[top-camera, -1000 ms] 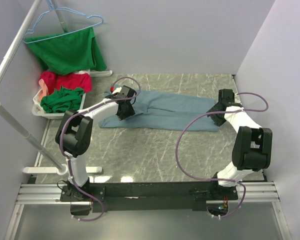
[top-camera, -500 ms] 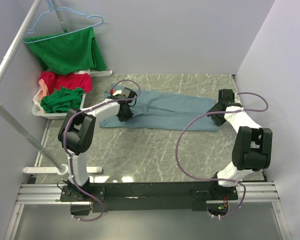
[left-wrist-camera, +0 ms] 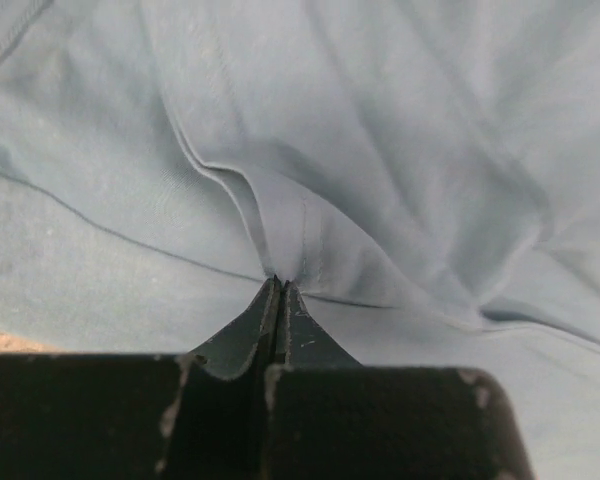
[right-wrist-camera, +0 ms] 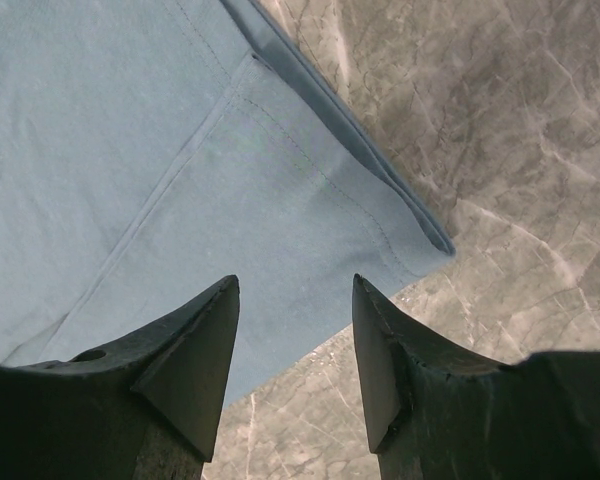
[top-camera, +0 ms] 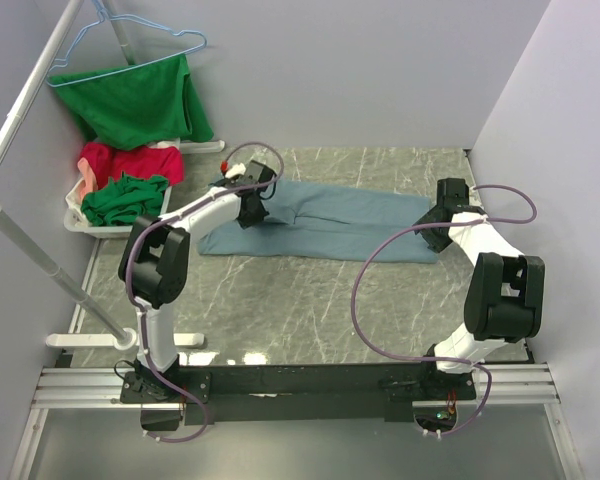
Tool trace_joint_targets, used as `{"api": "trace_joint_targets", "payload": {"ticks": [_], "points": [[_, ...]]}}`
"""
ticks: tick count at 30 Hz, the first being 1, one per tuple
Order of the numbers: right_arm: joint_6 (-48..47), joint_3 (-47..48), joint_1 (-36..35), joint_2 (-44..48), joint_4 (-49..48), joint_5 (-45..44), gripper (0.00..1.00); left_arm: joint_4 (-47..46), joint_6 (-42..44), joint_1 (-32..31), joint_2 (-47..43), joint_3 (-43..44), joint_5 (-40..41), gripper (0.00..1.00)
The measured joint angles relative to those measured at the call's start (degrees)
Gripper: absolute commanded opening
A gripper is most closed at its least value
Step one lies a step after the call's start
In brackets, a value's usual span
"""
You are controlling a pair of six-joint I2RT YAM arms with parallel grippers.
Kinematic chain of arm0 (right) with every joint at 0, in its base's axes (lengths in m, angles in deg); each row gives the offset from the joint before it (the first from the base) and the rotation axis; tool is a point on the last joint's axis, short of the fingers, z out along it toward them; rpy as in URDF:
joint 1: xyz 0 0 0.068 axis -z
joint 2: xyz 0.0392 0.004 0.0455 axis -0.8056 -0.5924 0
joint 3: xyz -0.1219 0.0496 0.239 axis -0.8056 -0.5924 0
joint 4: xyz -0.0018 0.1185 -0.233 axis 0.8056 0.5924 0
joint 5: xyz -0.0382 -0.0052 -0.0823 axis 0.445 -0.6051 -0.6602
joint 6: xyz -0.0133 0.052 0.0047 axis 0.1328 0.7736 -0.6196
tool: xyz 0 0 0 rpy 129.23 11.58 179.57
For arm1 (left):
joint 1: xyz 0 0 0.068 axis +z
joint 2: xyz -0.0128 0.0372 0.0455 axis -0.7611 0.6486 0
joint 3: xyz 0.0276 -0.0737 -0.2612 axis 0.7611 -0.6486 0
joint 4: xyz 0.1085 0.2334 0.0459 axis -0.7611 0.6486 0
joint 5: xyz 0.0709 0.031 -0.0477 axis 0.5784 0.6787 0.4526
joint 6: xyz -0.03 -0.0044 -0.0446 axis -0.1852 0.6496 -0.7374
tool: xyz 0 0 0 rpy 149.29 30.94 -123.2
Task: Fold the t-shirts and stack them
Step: Fold the tshirt
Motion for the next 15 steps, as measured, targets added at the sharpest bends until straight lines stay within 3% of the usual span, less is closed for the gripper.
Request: {"api": "trace_joint_targets", "payload": {"ticks": [6, 15], "points": [[0.00, 0.07, 0.00, 0.00, 0.07, -0.02, 0.56, 0.17, 2.36, 0.00, 2.34, 10.29, 0.33, 0.01], [0.00, 2.25, 0.00, -1.51, 0.52, -0.02, 0.56, -4.70, 8.20, 0.00, 13.62, 21.40, -1.77, 0.01]]}}
